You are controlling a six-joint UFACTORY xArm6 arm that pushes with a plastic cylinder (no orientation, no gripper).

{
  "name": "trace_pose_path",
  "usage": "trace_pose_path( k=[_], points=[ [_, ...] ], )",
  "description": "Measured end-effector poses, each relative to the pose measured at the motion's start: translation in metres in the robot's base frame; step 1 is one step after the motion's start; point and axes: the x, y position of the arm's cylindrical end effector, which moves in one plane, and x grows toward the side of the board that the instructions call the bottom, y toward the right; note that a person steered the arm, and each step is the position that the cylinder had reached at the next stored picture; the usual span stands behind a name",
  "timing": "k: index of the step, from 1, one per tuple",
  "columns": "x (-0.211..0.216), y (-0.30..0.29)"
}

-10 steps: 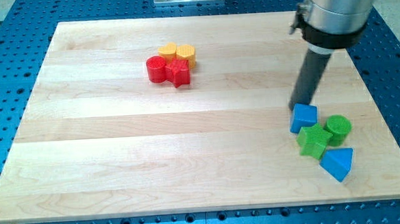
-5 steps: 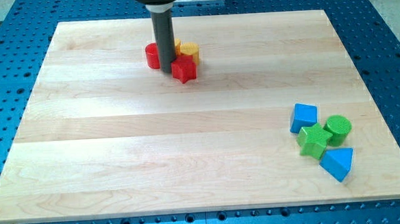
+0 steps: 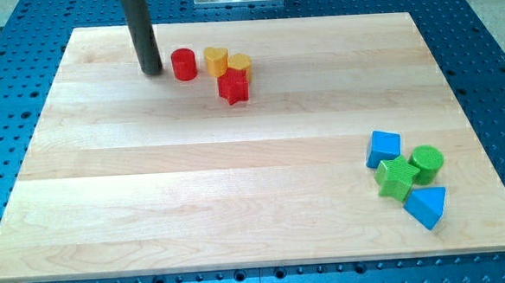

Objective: Move the red and yellow blocks to the top center

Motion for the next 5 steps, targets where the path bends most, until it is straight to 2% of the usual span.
trace_pose_path(
  k=[2,3,5],
  points=[
    [0.012,0.097],
    [0.03,0.041],
    [0.075,0.066]
  ],
)
